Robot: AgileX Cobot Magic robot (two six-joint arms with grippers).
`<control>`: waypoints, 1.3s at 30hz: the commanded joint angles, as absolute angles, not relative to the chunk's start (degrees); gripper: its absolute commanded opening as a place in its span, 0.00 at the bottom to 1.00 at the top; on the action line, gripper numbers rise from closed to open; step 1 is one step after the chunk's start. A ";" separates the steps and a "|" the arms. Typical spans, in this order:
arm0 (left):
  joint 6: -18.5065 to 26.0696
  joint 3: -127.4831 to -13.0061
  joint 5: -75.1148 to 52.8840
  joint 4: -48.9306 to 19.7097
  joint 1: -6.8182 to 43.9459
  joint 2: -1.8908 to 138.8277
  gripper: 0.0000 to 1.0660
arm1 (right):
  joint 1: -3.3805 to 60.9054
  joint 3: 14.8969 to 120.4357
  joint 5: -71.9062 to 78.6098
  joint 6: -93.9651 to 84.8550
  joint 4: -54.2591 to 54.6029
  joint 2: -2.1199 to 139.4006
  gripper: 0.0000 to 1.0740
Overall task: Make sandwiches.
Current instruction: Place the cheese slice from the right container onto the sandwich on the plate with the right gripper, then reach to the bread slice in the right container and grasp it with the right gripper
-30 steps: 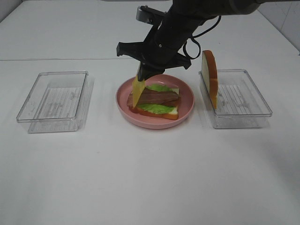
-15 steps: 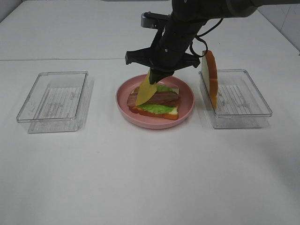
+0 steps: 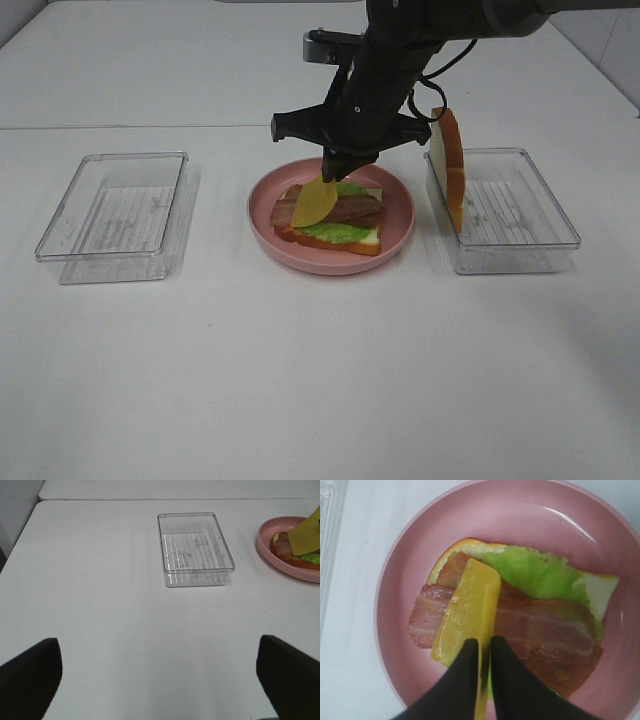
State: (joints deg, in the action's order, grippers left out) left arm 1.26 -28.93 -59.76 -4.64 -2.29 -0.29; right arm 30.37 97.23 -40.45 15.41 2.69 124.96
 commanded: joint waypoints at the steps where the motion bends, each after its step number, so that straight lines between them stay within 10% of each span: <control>1: 0.80 -28.59 -59.19 -4.98 -2.18 -1.49 0.92 | 30.37 97.63 -41.71 15.41 2.18 125.08 0.22; 8: 0.80 -28.59 -59.19 -4.98 -2.18 -1.49 0.92 | 30.42 97.69 -45.09 13.01 2.06 125.02 0.85; 39: 0.74 -28.59 -59.19 -4.98 -2.18 -1.49 0.92 | 28.76 107.49 -70.30 17.42 -8.08 112.99 0.88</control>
